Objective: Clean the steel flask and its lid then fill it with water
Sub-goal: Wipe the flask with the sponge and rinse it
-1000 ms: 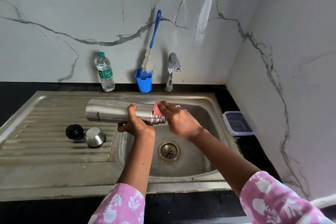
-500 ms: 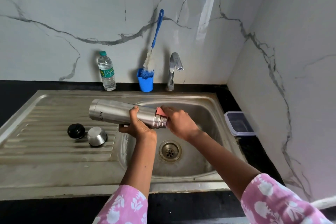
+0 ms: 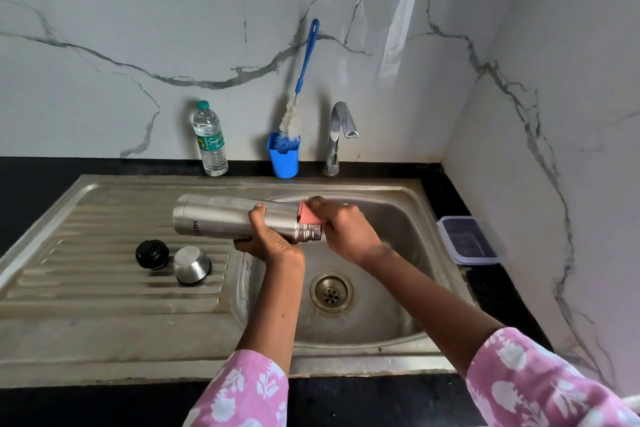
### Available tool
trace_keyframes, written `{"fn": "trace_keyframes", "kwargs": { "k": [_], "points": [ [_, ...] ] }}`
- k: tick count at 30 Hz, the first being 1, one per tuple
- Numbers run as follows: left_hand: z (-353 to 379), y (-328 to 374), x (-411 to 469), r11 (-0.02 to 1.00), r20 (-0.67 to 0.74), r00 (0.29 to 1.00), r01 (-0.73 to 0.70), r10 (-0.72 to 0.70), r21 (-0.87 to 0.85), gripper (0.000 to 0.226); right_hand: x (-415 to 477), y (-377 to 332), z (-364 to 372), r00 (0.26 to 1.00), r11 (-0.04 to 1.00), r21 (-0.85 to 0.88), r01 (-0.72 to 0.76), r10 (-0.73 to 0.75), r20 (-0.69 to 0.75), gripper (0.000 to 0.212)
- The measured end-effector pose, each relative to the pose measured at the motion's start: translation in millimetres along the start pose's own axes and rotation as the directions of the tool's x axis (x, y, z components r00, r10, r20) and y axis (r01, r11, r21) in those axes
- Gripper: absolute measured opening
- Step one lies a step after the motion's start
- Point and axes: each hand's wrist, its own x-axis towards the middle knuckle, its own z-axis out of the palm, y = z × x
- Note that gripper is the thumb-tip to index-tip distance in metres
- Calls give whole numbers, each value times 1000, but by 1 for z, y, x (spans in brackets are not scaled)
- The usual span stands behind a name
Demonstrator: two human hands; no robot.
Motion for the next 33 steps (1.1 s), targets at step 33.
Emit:
{"fn": "trace_keyframes", "kwargs": {
  "k": [33],
  "points": [
    [29, 3, 19, 995, -24, 995, -92, 93, 46, 56, 6, 9, 12, 970, 893, -390, 226, -244, 3, 65]
  ]
}}
